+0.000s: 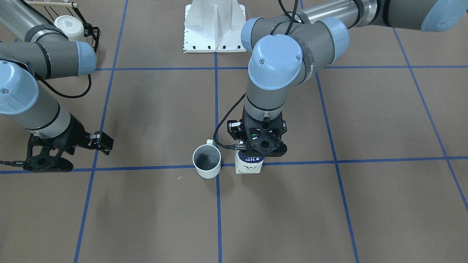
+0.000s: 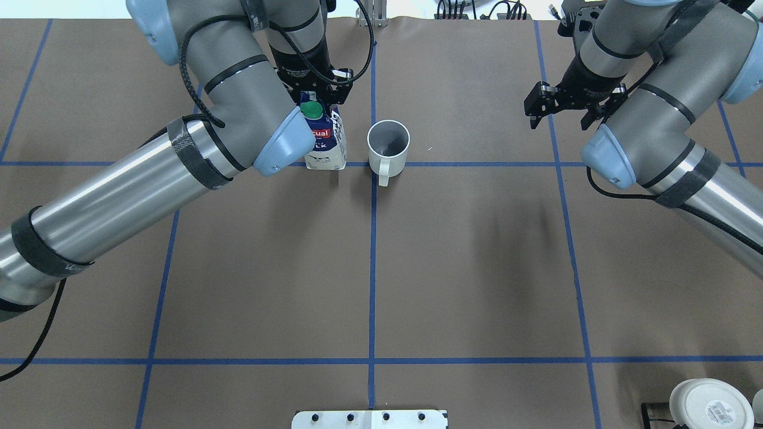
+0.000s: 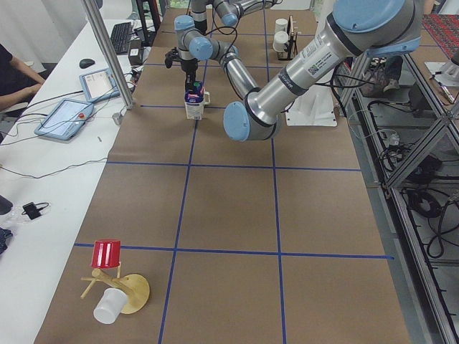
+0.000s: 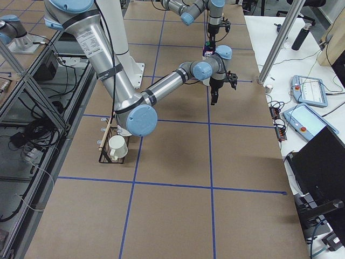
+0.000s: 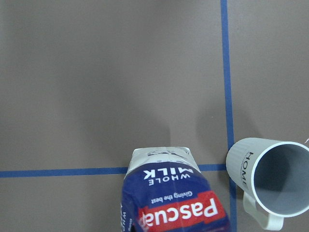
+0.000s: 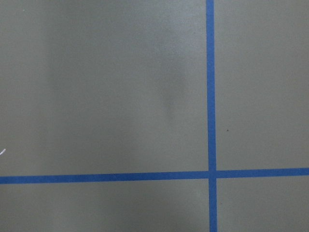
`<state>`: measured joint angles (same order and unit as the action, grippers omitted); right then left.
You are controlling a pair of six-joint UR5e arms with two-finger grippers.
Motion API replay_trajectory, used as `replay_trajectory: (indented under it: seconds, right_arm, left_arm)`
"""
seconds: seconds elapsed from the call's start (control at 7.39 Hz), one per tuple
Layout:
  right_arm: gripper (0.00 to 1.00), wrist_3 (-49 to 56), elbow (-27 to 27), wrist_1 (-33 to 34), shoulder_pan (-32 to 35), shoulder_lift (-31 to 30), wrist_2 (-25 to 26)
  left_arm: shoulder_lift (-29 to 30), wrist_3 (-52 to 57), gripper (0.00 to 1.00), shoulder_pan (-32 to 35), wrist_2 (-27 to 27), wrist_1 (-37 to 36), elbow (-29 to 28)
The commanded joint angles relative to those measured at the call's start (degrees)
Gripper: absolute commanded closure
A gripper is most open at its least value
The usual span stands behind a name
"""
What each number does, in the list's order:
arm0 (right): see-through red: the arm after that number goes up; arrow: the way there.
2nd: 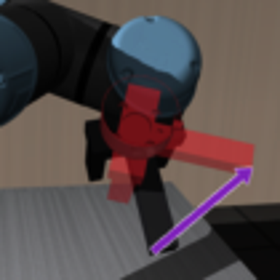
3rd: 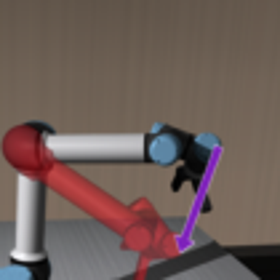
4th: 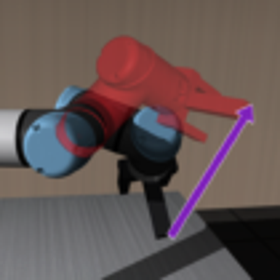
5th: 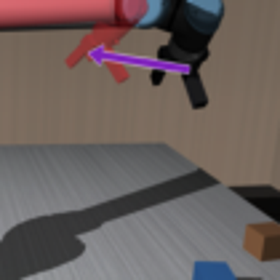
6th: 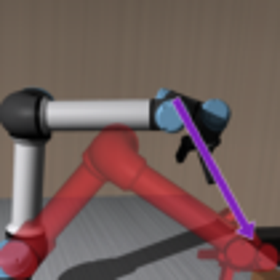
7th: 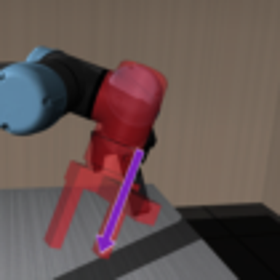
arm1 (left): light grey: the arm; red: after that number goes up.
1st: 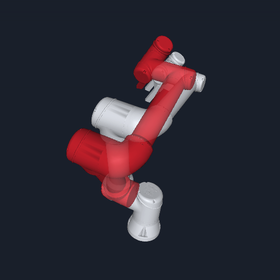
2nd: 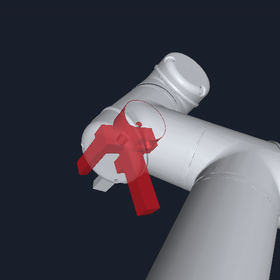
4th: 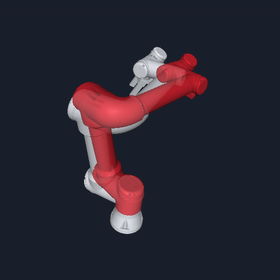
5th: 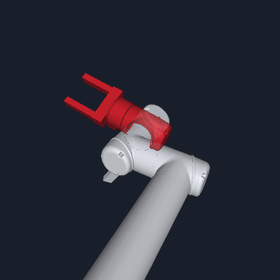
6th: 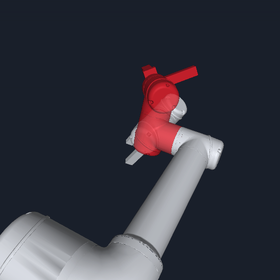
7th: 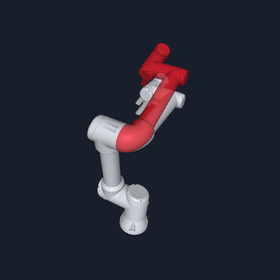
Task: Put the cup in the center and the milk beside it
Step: 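Set the carton down next to the mug and open the left gripper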
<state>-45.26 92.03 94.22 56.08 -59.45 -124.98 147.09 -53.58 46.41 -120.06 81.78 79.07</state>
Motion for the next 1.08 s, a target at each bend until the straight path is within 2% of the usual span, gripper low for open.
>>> replay_trajectory:
  seconds: [0.0, 0.41, 0.54, 0.68, 0.95]
  right_arm:
    - [0.00, 0.0, 0.0, 0.0, 0.0, -0.2, 0.0]
    - [0.00, 0.0, 0.0, 0.1, 0.0, -0.2, 0.0]
    - [0.00, 0.0, 0.0, 0.0, 0.0, -0.2, 0.0]
    - [0.00, 0.1, 0.0, 0.0, 0.0, -0.2, 0.0]
    - [0.00, 0.0, 0.2, 0.0, 0.0, -0.1, 0.0]
  left_arm:
    - [0.8, -2.1, 1.00, -1.3, 0.0, 3.9, -2.6]
    - [1.9, -3.0, 1.00, -2.8, 0.1, 3.9, -3.7]
    - [1.8, -2.8, 0.72, -2.8, 0.1, 3.9, -3.7]
    - [1.8, -3.1, 0.02, -2.8, 0.7, 3.7, -3.5]
    - [1.7, -4.2, 0.01, -1.9, 1.3, 3.1, -1.0]
